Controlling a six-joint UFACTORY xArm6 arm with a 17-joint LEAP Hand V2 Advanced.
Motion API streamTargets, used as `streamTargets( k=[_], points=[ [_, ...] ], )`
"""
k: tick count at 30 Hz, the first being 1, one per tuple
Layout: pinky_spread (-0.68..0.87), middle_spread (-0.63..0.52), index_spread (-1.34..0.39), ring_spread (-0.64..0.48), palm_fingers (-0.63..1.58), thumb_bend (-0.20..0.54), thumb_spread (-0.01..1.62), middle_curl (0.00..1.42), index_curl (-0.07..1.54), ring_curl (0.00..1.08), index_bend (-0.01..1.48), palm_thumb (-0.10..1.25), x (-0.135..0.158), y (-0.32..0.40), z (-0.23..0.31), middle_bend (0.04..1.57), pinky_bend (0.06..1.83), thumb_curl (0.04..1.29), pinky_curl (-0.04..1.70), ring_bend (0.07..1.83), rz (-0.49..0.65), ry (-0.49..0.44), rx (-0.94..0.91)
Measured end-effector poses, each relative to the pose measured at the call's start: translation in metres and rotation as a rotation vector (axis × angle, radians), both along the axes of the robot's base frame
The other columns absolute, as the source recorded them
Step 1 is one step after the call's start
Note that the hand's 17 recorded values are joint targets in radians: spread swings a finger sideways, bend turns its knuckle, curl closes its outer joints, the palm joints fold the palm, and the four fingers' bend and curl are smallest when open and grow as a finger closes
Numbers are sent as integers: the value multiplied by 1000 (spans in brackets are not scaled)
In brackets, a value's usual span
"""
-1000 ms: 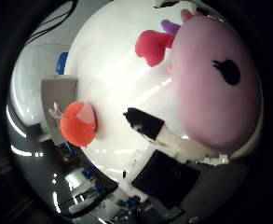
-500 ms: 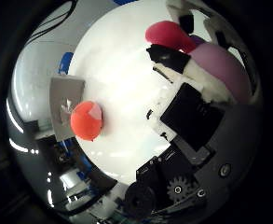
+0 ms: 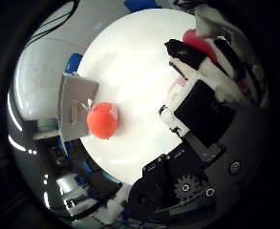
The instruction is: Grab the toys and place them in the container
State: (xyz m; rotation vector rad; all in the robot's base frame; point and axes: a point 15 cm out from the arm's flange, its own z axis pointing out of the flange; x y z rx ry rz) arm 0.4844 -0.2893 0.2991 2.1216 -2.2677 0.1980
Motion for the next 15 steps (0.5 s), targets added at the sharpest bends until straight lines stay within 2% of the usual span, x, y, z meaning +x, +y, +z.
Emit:
streamTargets(
  k=[15],
  points=[
    [-199, -205, -330, -272, 968, -12, 1137, 961, 965, 878, 978, 1028, -26, 68, 94, 1282, 1297, 563, 1068, 1357, 75, -82, -26]
  ],
)
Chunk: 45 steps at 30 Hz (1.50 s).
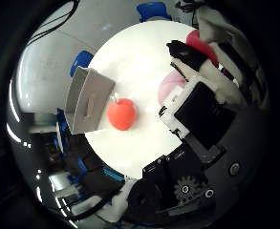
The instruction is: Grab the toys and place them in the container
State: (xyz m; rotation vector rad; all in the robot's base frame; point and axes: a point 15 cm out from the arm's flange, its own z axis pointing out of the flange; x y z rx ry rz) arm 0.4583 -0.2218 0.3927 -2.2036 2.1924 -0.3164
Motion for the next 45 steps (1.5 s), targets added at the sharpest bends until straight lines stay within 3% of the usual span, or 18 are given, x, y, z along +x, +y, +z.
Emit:
streamTargets(
  k=[6, 16, 31, 39, 45],
  points=[
    [-204, -205, -332, -276, 974, -11, 1128, 963, 971, 895, 974, 1032, -9, 45, 21, 1275, 1272, 580, 1103, 1340, 41, 9, 45],
    [-214, -207, -333, -279, 995, -13, 1114, 968, 981, 914, 953, 1024, 29, 143, 108, 1255, 1233, 599, 1142, 1316, 113, -147, 41],
    [-229, -206, -322, -286, 1050, -14, 1046, 968, 977, 930, 925, 1023, 111, 315, 164, 1216, 1171, 638, 1187, 1274, 261, -521, 128],
    [-229, -205, -326, -289, 1062, -14, 1032, 971, 972, 944, 917, 1029, 134, 398, 140, 1217, 1148, 654, 1209, 1266, 333, -550, 190],
    [-231, -205, -328, -288, 1066, -14, 1022, 970, 971, 944, 914, 1031, 142, 431, 111, 1215, 1139, 660, 1219, 1265, 356, -519, 209]
  ],
)
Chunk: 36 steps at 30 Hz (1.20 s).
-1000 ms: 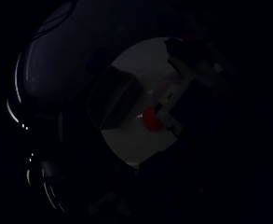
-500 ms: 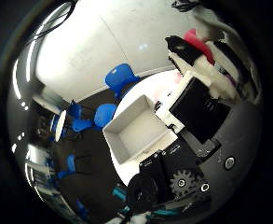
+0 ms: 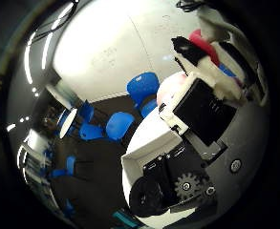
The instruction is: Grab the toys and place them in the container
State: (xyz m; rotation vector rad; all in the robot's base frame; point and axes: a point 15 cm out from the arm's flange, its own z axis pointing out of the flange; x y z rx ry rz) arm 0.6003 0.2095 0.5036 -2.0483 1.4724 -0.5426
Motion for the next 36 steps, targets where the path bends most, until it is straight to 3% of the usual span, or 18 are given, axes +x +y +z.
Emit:
streamTargets(
  k=[9, 14, 17, 20, 21, 24, 28, 32, 36],
  points=[
    [-235, -205, -321, -287, 1068, -20, 1055, 969, 979, 944, 919, 964, 3, 18, -38, 1219, 1132, 651, 1229, 1260, 22, 65, -19],
    [-268, -204, -321, -269, 1094, -20, 1177, 931, 937, 878, 851, 905, 3, 25, -55, 1142, 1067, 545, 1125, 1229, 34, 96, -33],
    [-371, -216, -353, -272, 994, -36, 1185, 841, 858, 766, 524, 792, 0, 23, -60, 1035, 1004, 462, 973, 1180, 39, 117, -46],
    [-488, -248, -432, -290, 701, -34, 1167, 761, 713, 697, 133, 698, -7, 20, -69, 855, 1013, 405, 875, 1182, 45, 156, -70],
    [-490, -253, -453, -285, 539, -33, 1161, 727, 654, 675, 122, 671, -9, 18, -71, 759, 1011, 388, 855, 1154, 49, 168, -80],
    [-337, -210, -476, -232, 211, -32, 1145, 647, 580, 619, 191, 613, -15, 16, -78, 593, 916, 356, 843, 1027, 73, 194, -108],
    [108, -81, -472, -26, 27, -37, 1118, 509, 477, 478, 179, 533, -20, 12, -84, 402, 819, 318, 773, 788, 92, 225, -132],
    [382, -17, -450, 128, 8, -32, 1082, 433, 402, 384, 170, 449, -27, 8, -91, 334, 737, 292, 662, 662, 105, 259, -156],
    [484, 12, -423, 180, 26, -35, 1038, 389, 347, 324, 161, 369, -29, 6, -93, 305, 667, 275, 564, 581, 114, 268, -166]
  ],
)
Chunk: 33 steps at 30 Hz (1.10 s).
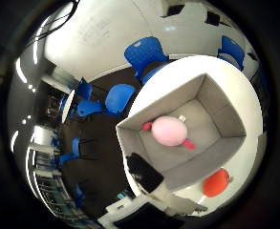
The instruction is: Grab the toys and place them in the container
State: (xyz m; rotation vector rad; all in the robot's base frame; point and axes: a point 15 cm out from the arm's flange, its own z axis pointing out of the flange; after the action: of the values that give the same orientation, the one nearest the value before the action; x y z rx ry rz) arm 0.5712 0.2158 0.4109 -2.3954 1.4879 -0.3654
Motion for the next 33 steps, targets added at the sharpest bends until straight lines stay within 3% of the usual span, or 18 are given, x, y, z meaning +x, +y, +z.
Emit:
streamTargets(
  k=[11, 18, 26, 33],
  points=[
    [509, 32, -392, 204, 65, -27, 998, 346, 273, 262, 152, 323, -13, -33, 7, 257, 620, 276, 430, 504, -17, 48, -33],
    [501, 48, -376, 205, 116, -27, 999, 334, 280, 239, 167, 311, -42, -101, 18, 230, 587, 277, 372, 454, -66, 147, -78],
    [500, 35, -375, 196, 142, -27, 1003, 334, 267, 235, 155, 311, -71, -195, 55, 223, 576, 278, 334, 443, -138, 151, -95],
    [493, 35, -374, 196, 139, -26, 1014, 334, 263, 231, 154, 317, -106, -250, 22, 223, 574, 277, 312, 425, -180, 258, -102]
  ],
)
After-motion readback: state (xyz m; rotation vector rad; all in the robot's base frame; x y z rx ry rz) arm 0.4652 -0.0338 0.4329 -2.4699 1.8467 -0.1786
